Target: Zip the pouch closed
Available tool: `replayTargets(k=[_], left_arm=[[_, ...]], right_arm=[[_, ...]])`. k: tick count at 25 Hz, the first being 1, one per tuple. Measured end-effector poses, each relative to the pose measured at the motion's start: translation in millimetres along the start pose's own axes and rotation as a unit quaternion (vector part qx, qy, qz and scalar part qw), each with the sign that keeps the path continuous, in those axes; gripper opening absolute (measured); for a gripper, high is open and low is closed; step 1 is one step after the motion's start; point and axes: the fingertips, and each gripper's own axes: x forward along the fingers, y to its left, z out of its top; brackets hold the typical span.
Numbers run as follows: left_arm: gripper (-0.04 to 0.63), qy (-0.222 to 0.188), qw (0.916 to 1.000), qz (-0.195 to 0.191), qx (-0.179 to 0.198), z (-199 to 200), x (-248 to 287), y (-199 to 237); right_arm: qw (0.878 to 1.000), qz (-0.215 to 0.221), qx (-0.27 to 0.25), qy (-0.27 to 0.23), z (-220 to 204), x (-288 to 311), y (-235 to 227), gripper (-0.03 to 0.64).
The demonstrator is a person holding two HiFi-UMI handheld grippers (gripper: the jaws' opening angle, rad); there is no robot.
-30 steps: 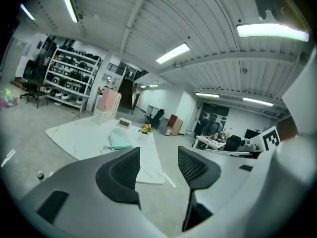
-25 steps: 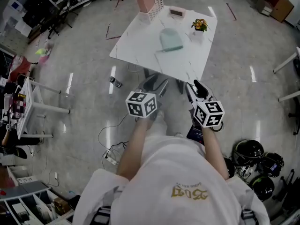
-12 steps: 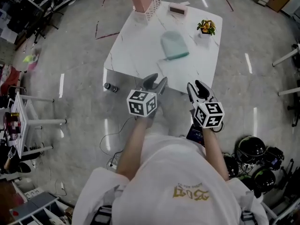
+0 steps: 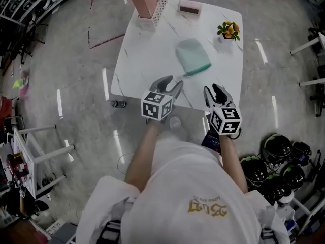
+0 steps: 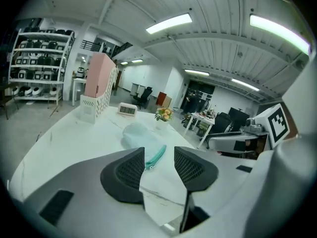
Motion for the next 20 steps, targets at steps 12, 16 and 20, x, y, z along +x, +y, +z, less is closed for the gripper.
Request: replayTargets(k=[12, 16, 20], left_arm=[[0.191, 0.044, 0.9976, -0.05, 0.022, -8, 31, 22], [0.184, 0.056, 0.9961, -0.054, 0.043, -8, 36, 23], [0.175, 0.086, 0.993, -0.065, 0.049, -17, 48, 25]], right_arm=[[0.999, -0.022, -0.029, 0.009, 25, 31, -7, 0.153], [0.999, -0.018, -0.04, 0.02, 21, 41, -5, 0.149], [0.997, -0.014, -0.064, 0.041, 9, 57, -9, 0.14]])
